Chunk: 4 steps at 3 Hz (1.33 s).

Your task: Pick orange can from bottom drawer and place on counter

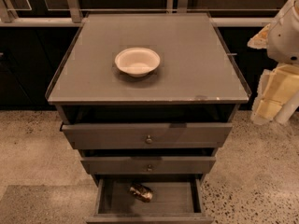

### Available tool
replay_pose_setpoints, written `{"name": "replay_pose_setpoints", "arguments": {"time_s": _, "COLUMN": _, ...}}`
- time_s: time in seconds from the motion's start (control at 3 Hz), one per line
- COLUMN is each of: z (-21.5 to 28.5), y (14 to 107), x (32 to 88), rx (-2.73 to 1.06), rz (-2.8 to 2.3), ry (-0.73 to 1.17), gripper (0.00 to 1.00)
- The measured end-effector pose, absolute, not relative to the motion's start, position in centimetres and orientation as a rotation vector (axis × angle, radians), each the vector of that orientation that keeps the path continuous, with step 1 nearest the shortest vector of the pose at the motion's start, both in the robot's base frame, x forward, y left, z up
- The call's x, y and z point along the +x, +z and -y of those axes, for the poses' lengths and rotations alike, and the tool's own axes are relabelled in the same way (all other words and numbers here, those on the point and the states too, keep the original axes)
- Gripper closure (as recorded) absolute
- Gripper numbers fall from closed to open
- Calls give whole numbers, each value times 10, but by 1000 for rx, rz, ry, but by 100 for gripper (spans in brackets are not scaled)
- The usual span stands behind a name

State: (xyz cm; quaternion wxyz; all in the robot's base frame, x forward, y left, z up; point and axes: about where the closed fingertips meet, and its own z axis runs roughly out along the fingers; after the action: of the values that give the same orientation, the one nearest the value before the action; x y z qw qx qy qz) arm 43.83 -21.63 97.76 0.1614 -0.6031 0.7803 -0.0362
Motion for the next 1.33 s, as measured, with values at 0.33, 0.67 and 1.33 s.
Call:
{"name": "replay_pose_setpoints", "arguments": {"time_s": 0.33, "z": 216, "y": 978, "x": 438, "rx": -1722, "rz": -2228, "ry": -103, "gripper": 0}}
{"name": "replay_pose_setpoints", "arguments": {"time_s": 0.67, "z": 217, "y": 968, "x": 433, "rx": -1686, "rz": -2212, "ry": -57, "gripper": 0}}
{"name": "replay_pose_setpoints", "arguments": {"time_s": 1.33, "z": 151, "y": 891, "x": 389, "rx": -1453, "rz": -2150, "ry": 280, "gripper": 0}}
